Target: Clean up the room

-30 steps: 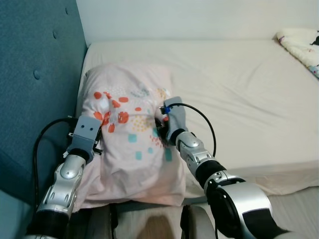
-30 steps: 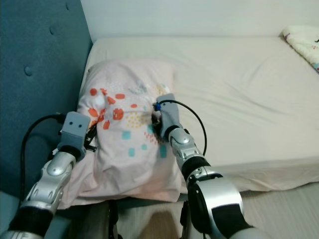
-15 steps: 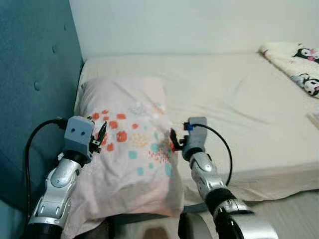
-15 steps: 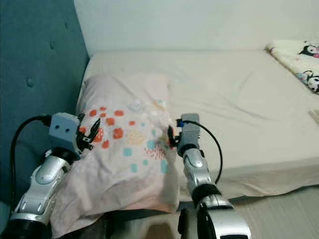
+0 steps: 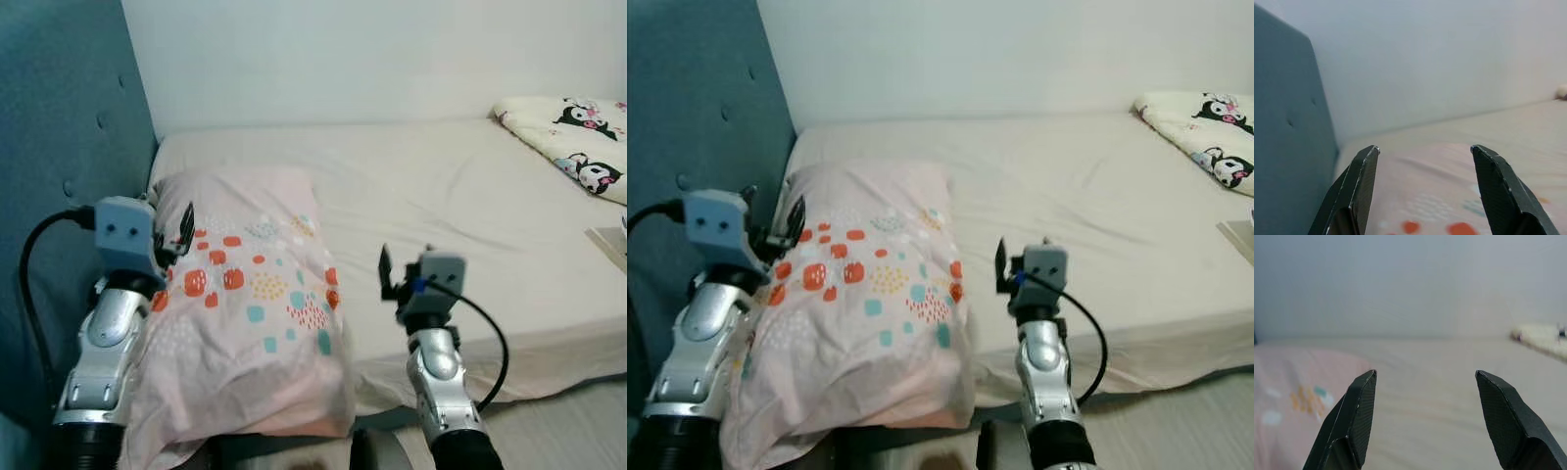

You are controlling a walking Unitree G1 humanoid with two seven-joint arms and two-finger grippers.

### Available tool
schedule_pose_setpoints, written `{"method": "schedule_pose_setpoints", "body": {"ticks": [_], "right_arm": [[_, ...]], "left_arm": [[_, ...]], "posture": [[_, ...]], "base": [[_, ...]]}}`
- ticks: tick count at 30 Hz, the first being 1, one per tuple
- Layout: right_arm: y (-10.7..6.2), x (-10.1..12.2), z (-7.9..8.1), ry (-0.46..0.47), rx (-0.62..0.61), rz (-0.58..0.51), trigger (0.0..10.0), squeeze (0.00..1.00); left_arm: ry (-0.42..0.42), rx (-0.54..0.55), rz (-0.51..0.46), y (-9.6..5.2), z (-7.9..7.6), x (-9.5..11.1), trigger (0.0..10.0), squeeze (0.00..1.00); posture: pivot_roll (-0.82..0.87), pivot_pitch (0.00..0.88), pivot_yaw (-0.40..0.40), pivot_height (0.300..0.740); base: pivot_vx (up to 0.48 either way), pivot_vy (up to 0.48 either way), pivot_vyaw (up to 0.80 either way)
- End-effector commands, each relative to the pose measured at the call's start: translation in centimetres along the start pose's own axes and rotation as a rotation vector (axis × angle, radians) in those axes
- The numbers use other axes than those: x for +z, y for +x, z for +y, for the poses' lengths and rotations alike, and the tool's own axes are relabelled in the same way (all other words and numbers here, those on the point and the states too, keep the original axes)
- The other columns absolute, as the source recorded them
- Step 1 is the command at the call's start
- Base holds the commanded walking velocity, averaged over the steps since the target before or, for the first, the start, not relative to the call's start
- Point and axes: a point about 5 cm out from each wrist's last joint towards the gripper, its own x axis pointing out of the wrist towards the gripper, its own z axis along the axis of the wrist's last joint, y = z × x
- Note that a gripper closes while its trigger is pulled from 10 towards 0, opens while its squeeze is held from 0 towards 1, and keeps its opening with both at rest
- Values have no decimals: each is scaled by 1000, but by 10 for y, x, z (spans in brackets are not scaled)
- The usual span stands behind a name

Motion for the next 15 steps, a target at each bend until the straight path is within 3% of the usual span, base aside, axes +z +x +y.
{"method": "schedule_pose_setpoints", "body": {"ticks": [1,2,3,7,9,15], "right_arm": [[0,-5,0,-57,13,57,10000,0],[0,-5,0,-57,13,57,10000,0],[3,-4,3,-89,58,79,10000,0],[5,6,11,-77,130,62,10000,0],[5,11,13,-27,136,53,10000,0],[0,5,16,-23,153,91,10000,0]], "left_arm": [[-53,-26,102,-6,-11,-17,10000,0],[-53,-26,102,-6,-11,-17,10000,0],[-57,-35,200,-13,-22,-37,10000,0],[-64,-23,312,-25,-40,-61,10000,0],[-66,-18,295,-26,-44,-63,10000,0],[-76,-6,268,-25,-40,-56,10000,0]], "posture": [[25,7,-68,588],[25,7,-68,588],[14,4,-60,588],[7,0,-63,598],[10,0,-65,608],[20,0,-70,628]], "base": [[0,0,0],[0,0,0],[0,0,0],[0,0,0],[0,0,0],[0,0,0]]}}
